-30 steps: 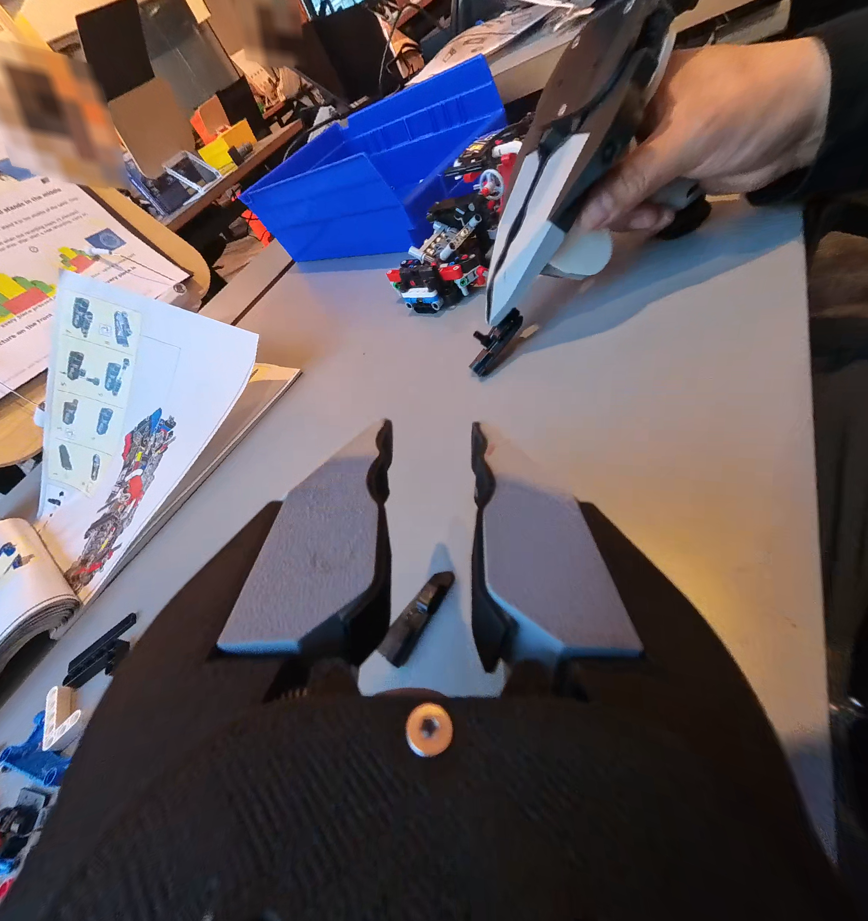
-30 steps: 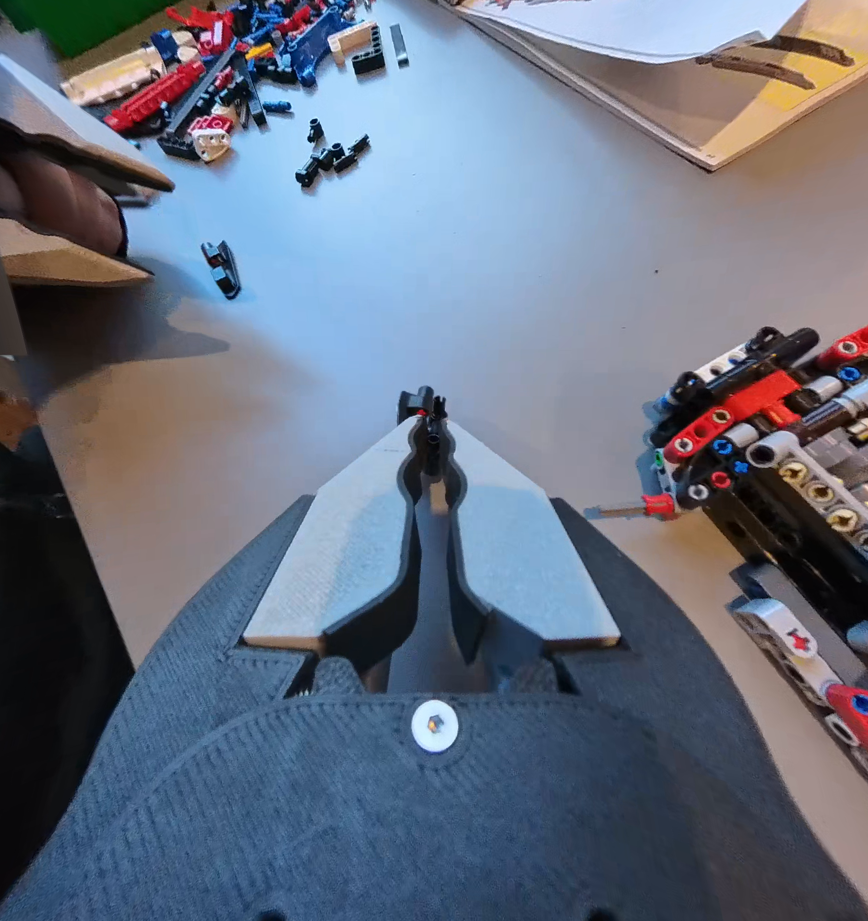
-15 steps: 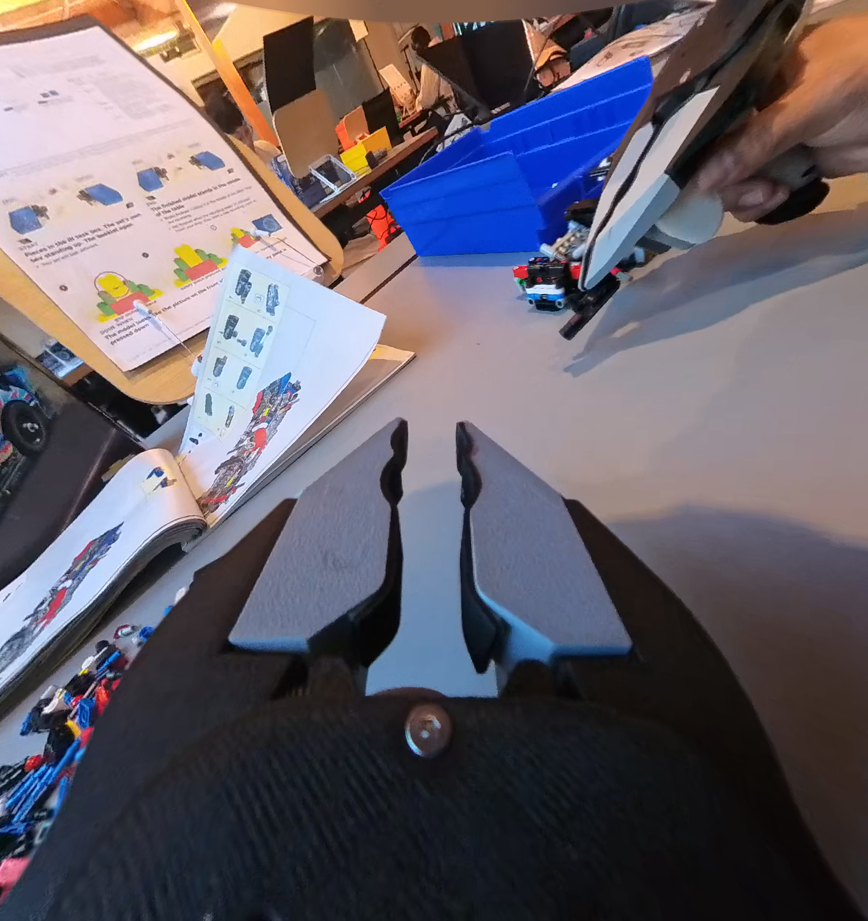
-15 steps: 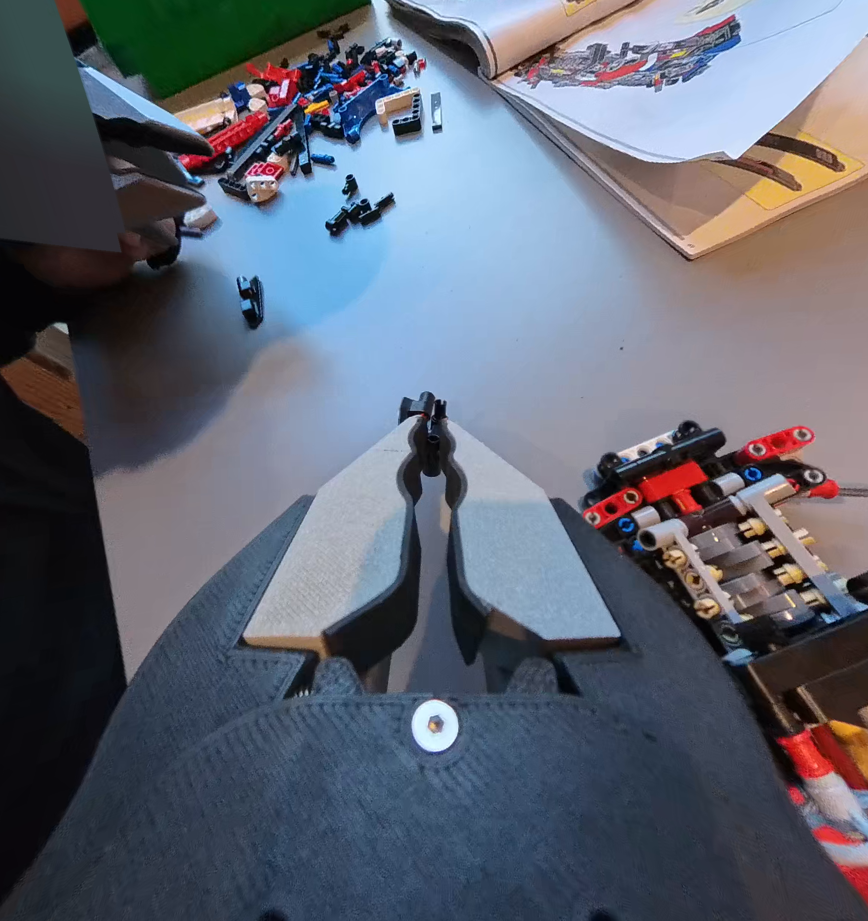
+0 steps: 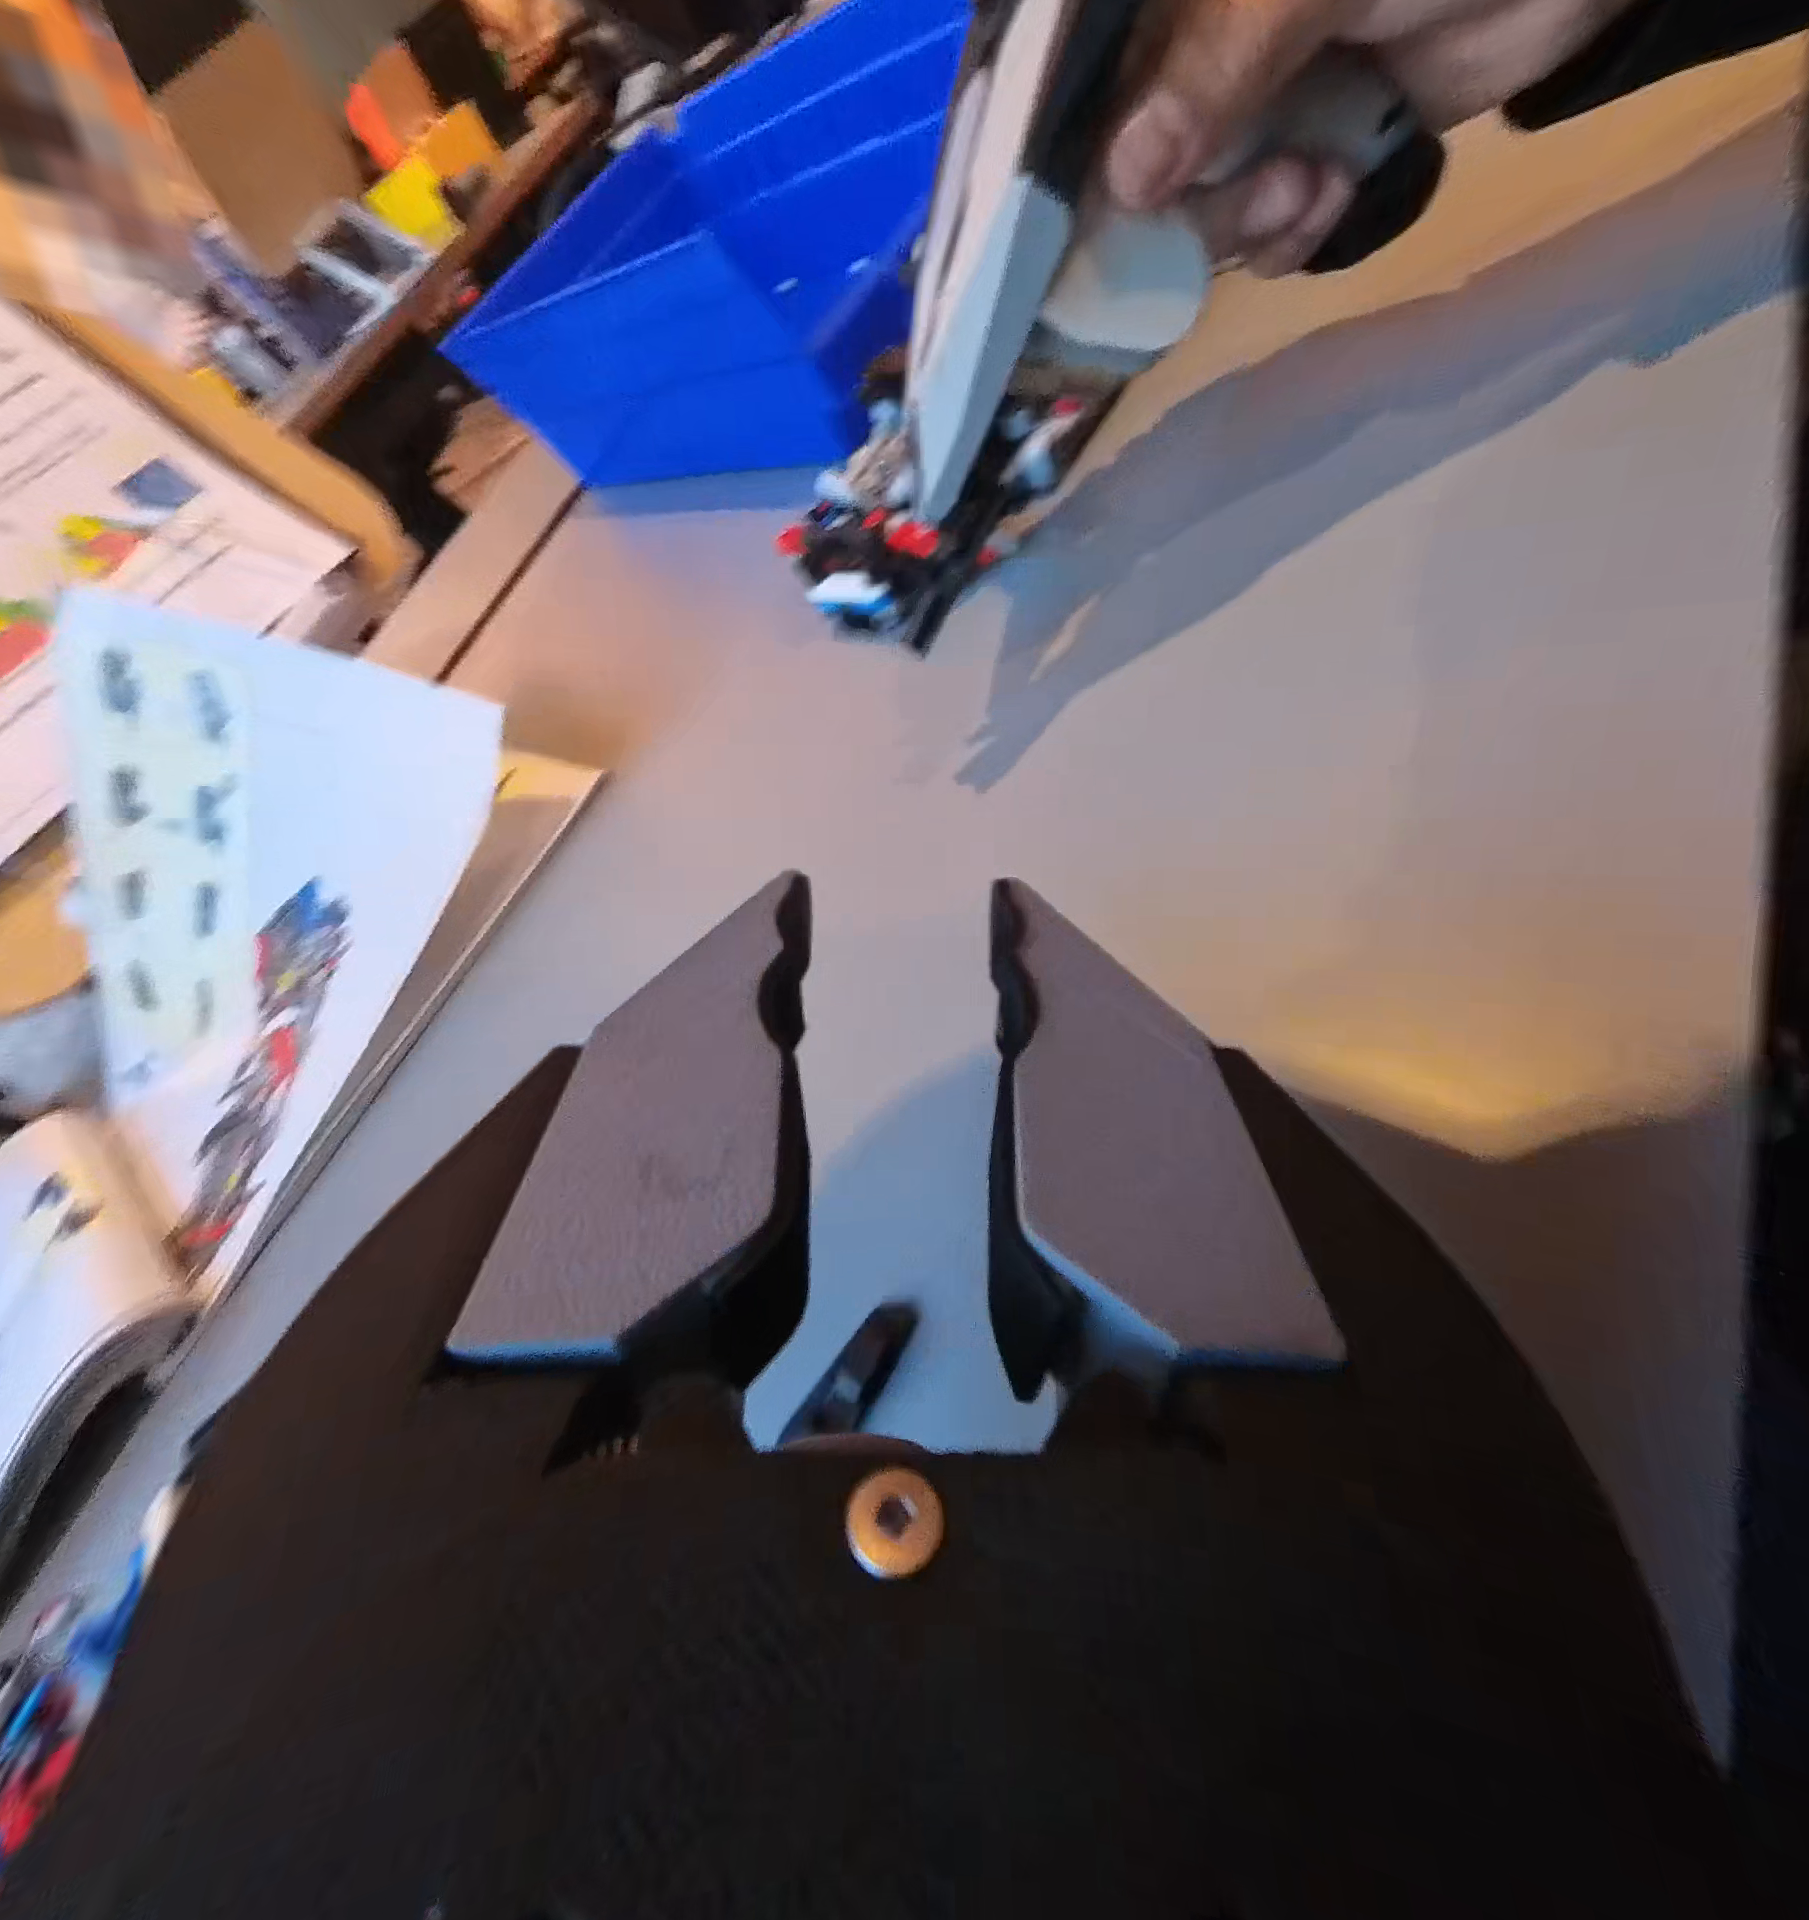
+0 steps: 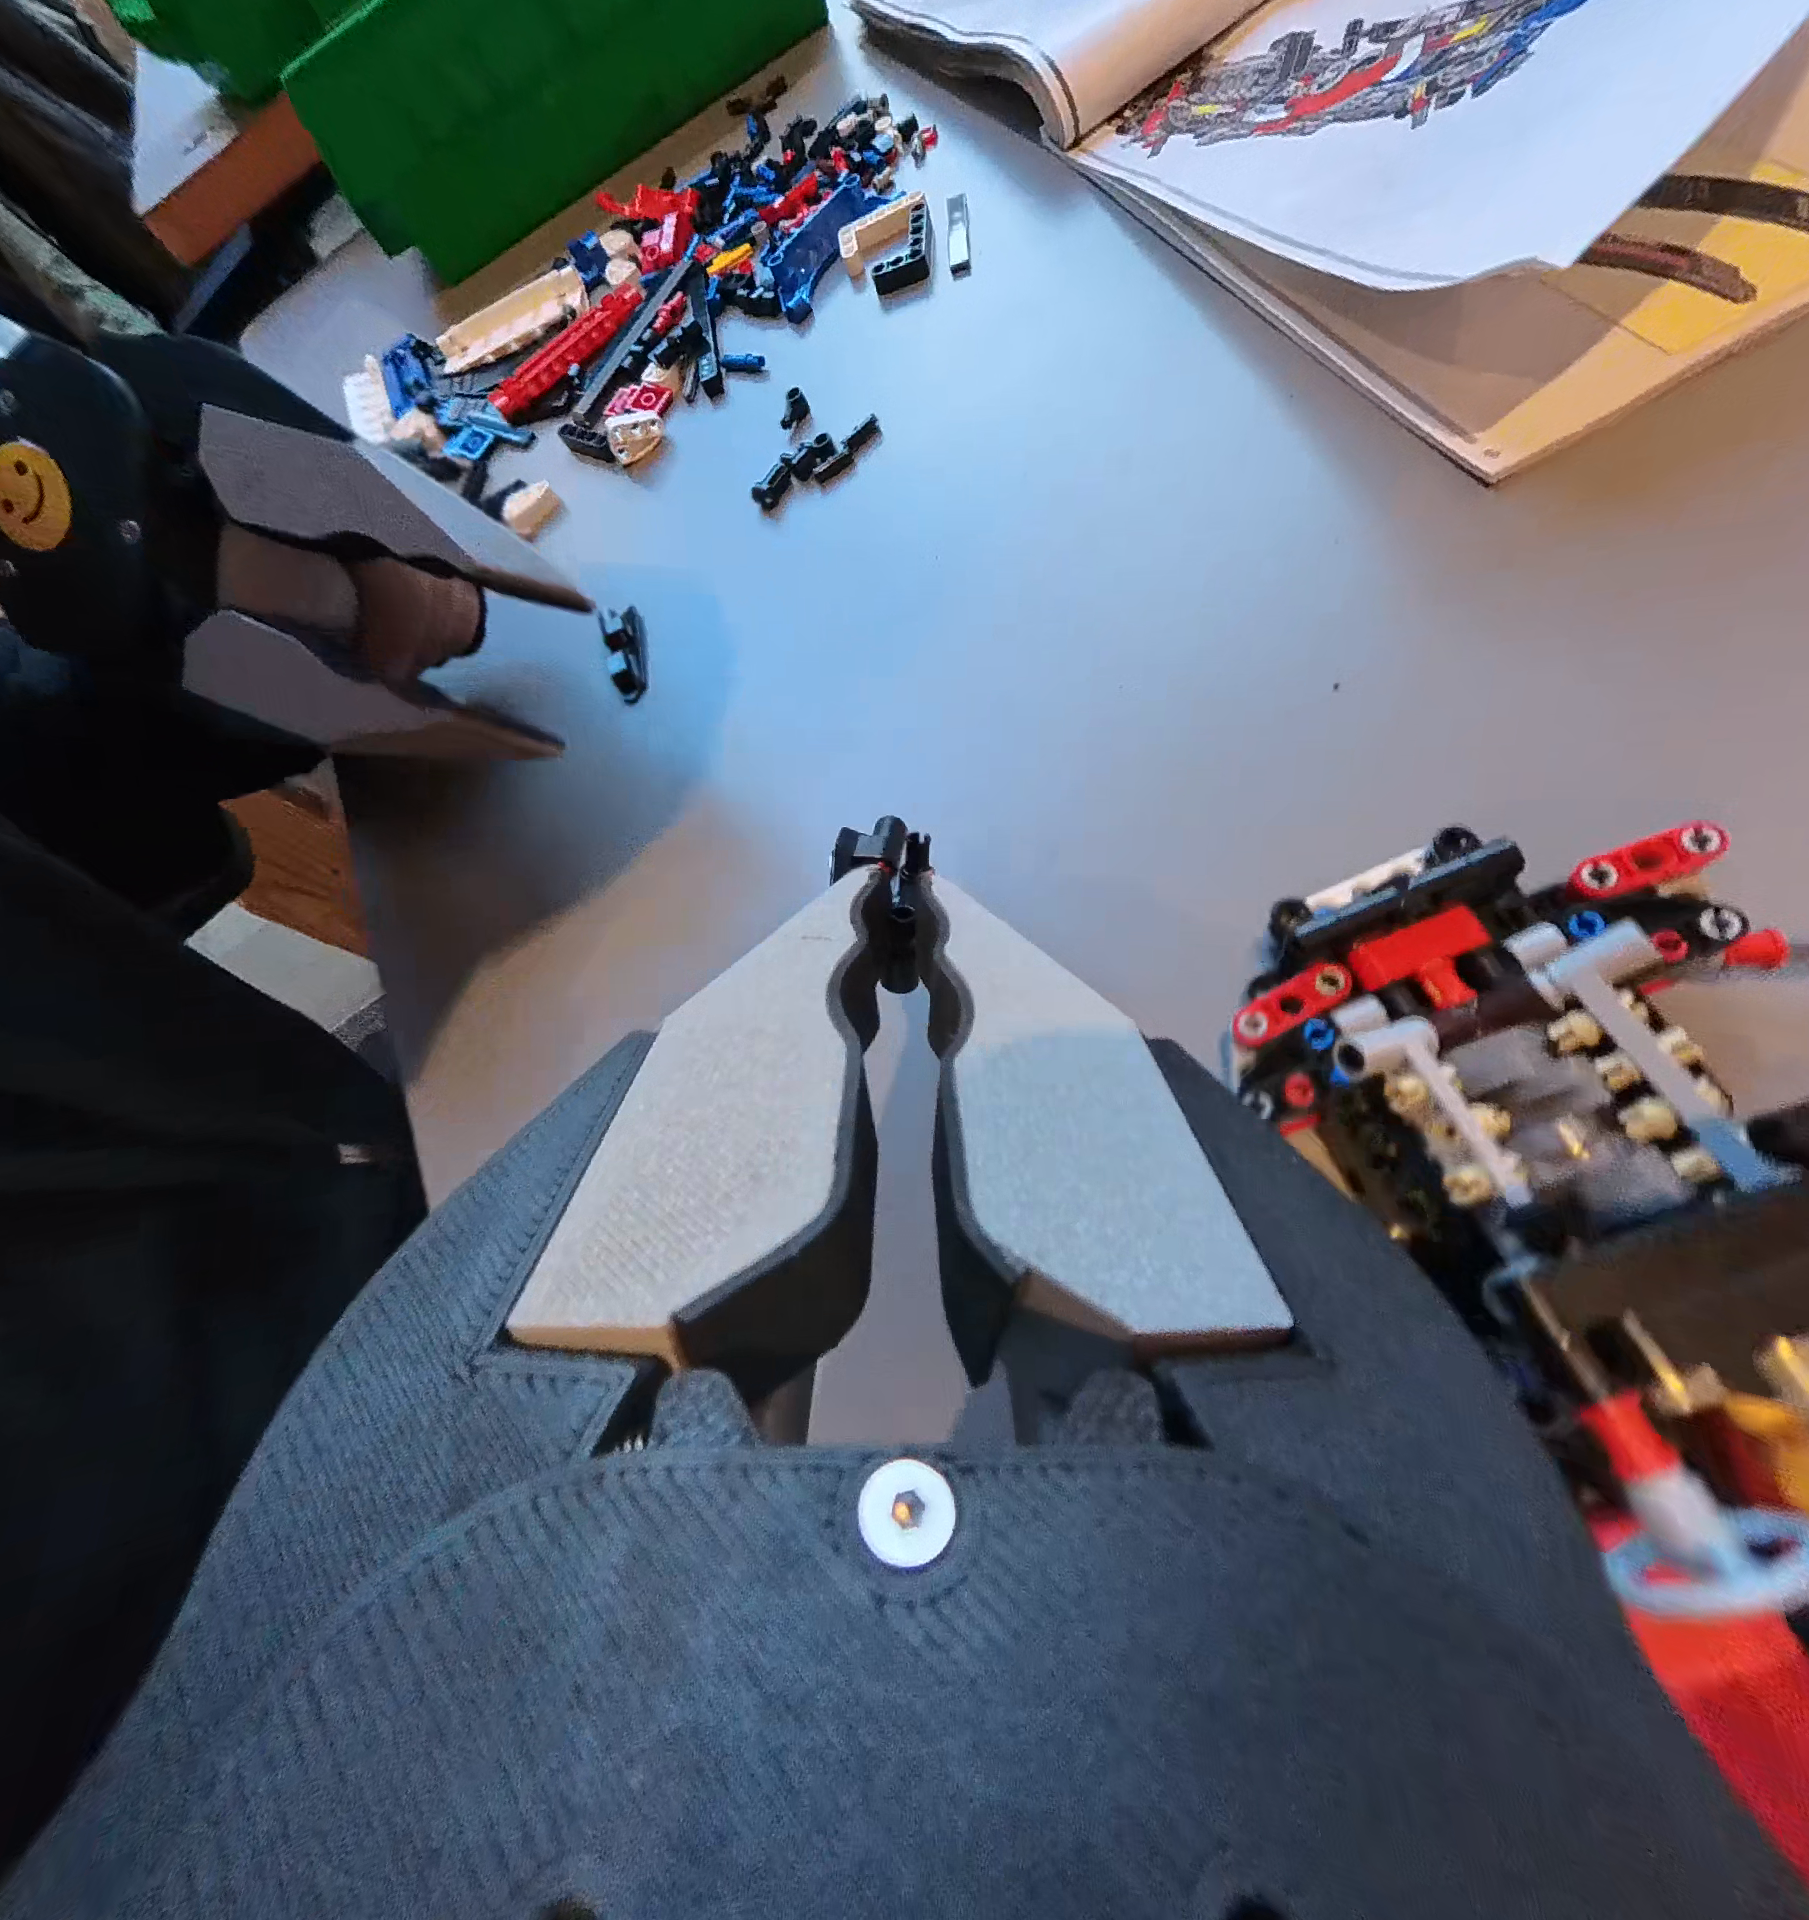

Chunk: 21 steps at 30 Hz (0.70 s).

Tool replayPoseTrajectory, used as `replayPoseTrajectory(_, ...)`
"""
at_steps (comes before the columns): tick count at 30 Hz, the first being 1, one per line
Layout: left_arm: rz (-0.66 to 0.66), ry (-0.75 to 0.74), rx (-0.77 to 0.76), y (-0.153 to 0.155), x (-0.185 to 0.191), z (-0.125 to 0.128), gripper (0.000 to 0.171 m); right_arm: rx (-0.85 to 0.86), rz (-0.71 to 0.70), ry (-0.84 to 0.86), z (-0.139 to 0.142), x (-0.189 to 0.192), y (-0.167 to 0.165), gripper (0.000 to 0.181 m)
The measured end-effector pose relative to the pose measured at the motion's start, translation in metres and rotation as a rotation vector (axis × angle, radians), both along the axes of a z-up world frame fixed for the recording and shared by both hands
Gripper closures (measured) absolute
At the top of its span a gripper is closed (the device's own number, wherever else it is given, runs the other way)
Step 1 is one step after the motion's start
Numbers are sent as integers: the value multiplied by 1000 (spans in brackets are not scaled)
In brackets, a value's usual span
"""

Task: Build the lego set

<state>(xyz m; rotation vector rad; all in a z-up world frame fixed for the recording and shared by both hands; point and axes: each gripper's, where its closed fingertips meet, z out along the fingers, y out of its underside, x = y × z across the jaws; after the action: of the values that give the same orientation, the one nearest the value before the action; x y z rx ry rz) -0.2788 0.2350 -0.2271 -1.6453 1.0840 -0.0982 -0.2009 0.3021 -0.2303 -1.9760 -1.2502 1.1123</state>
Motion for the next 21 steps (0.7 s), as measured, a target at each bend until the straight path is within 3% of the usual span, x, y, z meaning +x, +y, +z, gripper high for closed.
replayPoseTrajectory(4, -147, 34, -33, 3, 59, 5, 127, -93, -31, 33, -3, 24, -15, 180)
replayPoseTrajectory(10, -261, 194, 12, 33, 112, -17, 121, -158, -86, 66, -4, 49, -25, 180)
replayPoseTrajectory(21, -330, 222, 63, 45, 142, -27, 129, -367, -129, 160, -5, 71, -27, 181)
